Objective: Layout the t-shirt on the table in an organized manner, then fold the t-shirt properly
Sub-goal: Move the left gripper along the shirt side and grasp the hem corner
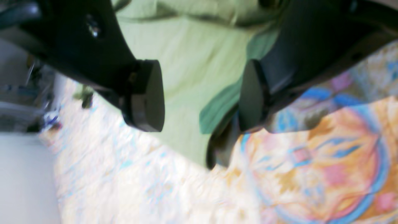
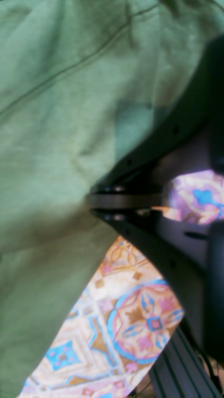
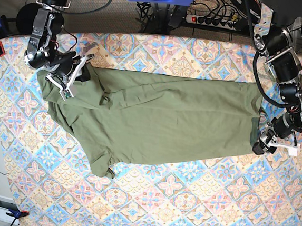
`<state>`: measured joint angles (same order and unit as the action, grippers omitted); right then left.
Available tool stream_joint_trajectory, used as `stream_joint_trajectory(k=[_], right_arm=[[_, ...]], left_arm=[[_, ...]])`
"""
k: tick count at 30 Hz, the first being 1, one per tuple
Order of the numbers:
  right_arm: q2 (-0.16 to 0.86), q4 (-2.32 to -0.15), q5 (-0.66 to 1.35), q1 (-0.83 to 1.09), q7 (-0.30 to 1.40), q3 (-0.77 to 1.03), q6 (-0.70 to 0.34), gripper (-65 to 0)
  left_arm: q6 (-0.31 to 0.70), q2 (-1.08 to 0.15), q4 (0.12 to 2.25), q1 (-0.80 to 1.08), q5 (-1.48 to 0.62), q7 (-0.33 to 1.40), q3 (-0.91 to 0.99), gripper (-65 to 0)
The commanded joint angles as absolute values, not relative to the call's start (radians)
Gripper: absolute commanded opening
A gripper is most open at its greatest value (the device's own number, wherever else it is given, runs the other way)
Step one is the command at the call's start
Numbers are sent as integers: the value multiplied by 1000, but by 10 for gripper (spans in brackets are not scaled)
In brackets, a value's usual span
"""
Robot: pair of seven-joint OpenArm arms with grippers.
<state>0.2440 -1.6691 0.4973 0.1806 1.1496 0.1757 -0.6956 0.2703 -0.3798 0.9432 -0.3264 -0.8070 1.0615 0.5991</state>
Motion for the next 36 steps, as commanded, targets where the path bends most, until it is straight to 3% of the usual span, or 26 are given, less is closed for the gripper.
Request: stream_joint_trajectory(k=[1, 9, 15, 17, 20, 21, 36], right_arm=[[255, -1685, 507, 168, 1135, 180, -698, -650], [254, -1685, 509, 168, 1135, 183, -698, -650], [254, -1685, 510, 168, 1135, 185, -698, -650], [254, -1685, 510, 168, 1135, 185, -698, -650], [254, -1685, 510, 166, 1135, 186, -698, -650], [254, -1685, 510, 166, 1135, 186, -698, -650], [259, -1755, 510, 165, 1142, 236, -698, -650]], left_arm=[[278, -390, 944, -355, -822, 1032, 601, -278], [278, -386, 743, -455, -823, 871, 443, -279], [280, -325, 700, -486, -826, 854, 306, -296], [283, -311, 704, -486, -826, 857, 282, -370], [283, -298, 789, -470, -826, 857, 243, -621], [283, -302, 820, -450, -826, 857, 225, -650], [283, -380, 1199, -237, -825, 852, 203, -650]])
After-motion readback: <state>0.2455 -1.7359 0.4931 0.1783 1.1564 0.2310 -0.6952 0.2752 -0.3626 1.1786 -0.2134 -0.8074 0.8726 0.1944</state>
